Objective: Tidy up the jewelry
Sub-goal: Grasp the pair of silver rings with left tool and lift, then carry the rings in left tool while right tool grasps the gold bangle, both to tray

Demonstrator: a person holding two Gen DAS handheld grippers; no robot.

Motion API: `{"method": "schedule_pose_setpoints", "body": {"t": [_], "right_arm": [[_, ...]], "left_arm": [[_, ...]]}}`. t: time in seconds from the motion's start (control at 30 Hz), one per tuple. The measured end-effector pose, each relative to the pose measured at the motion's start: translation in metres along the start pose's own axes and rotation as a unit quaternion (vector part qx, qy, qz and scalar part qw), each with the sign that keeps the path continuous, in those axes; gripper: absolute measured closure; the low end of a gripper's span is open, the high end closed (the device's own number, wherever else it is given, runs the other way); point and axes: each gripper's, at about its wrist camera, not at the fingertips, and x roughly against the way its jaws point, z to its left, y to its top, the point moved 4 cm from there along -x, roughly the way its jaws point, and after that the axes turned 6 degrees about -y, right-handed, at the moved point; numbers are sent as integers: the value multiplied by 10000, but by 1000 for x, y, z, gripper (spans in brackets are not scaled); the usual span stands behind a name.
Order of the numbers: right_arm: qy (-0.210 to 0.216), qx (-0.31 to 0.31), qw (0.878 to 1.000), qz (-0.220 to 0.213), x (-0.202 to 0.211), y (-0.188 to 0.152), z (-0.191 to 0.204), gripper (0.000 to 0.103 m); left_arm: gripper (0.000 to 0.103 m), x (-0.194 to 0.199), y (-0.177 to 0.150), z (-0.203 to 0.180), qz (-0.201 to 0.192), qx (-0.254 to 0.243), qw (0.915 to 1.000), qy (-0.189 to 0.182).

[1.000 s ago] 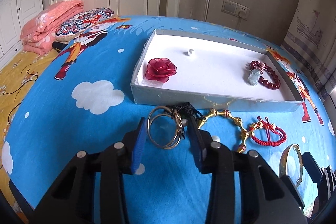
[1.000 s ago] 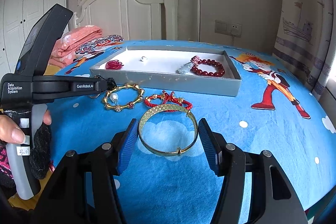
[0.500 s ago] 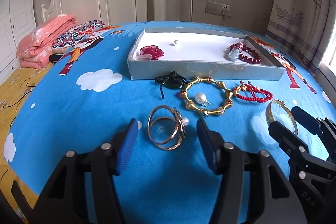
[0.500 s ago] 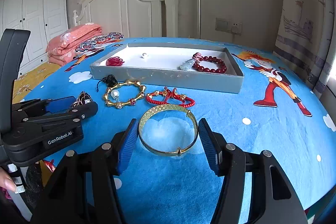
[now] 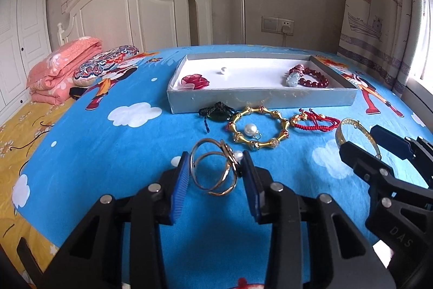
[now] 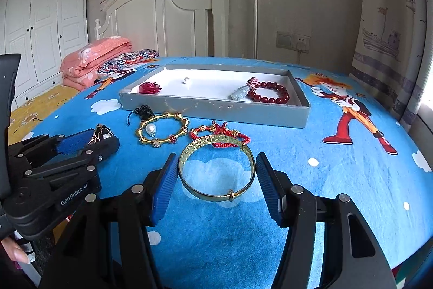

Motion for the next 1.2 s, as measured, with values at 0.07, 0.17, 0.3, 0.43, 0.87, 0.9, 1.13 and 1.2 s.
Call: {"method": "schedule_pose_setpoints", "body": {"t": [0.07, 0.17, 0.3, 0.43, 0.87, 0.9, 1.13, 1.2], "right_arm": [[-19, -17, 10000, 15, 0, 0, 0, 47], [-39, -26, 10000, 31, 0, 0, -1, 47], [-38, -22, 10000, 33, 0, 0, -1, 47], [-47, -41, 10000, 25, 0, 0, -2, 47], [-124, -69, 9999, -61, 2, 16, -4, 47], [-141, -74, 9998, -78, 2, 19, -5, 47], [-221, -62, 9993, -306, 5, 45, -6, 47], [-243, -34, 9991, -340, 5, 50, -6, 47]], "left_arm": [[66, 6, -1, 0, -109, 15, 9999, 31], [66, 9, 0, 4, -201, 107, 9997, 82], [66, 8, 0, 9, -172, 228, 9995, 113], [66, 7, -2, 11, -185, 243, 9994, 134], [66, 17, 8, 5, -467, 145, 9987, 158], [66, 18, 11, 6, -484, 156, 9986, 161], [66, 24, 38, 6, -727, 149, 9971, 193], [66, 23, 44, 6, -744, 120, 9969, 205]]}}
